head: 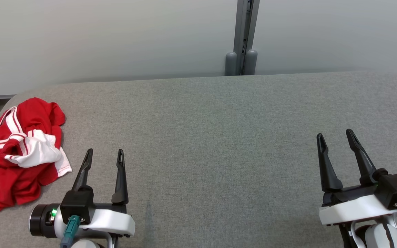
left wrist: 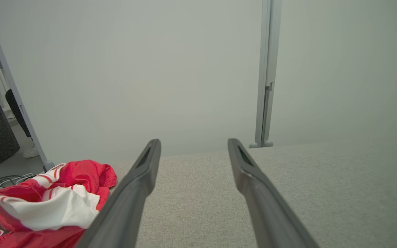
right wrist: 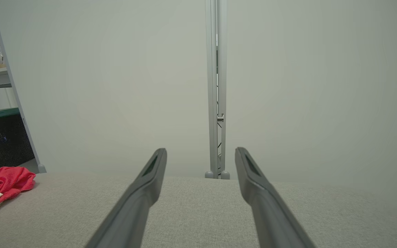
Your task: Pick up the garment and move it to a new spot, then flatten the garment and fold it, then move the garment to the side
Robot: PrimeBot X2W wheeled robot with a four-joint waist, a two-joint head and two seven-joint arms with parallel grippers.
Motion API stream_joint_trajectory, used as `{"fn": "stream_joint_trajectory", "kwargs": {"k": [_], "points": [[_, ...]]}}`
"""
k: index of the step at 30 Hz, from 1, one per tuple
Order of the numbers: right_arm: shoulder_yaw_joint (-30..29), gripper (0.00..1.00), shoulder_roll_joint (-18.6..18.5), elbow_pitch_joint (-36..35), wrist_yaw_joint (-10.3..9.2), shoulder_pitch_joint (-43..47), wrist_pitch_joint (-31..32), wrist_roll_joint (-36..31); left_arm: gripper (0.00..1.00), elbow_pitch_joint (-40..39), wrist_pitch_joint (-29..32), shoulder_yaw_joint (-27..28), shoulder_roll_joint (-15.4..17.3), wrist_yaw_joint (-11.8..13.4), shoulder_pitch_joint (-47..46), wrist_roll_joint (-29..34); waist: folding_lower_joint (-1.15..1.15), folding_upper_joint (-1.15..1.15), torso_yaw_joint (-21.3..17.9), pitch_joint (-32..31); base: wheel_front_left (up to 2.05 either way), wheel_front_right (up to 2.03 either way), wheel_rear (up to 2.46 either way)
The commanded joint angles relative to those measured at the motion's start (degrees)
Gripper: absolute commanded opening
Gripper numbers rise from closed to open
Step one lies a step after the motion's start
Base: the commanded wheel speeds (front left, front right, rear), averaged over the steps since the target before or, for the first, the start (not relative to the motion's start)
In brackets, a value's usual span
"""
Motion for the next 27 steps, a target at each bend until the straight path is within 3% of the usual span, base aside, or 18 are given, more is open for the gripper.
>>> {"fn": "stream_joint_trajectory", "kwargs": {"k": [1,13,27], "points": [[-0.1,1.0,-0.5,-0.2,0.1,-0.5,-0.3,0.3,1.0,0.0,0.0,0.1,0.3,0.2,-0.5,0.0,0.0,0.0,0.0,0.0,0.0,0.0,0.0],[-0.3,1.0,-0.5,-0.1,0.1,-0.4,-0.3,0.5,1.0,0.2,0.0,0.3,0.3,0.1,-0.5,-0.3,0.0,0.0,0.8,-0.2,0.0,0.0,0.0],[-0.2,1.0,-0.4,0.0,0.1,0.3,-0.3,1.0,1.0,0.5,0.0,0.7,0.3,0.1,-0.4,-1.3,0.0,0.0,7.2,-0.4,0.0,0.0,0.0]]}}
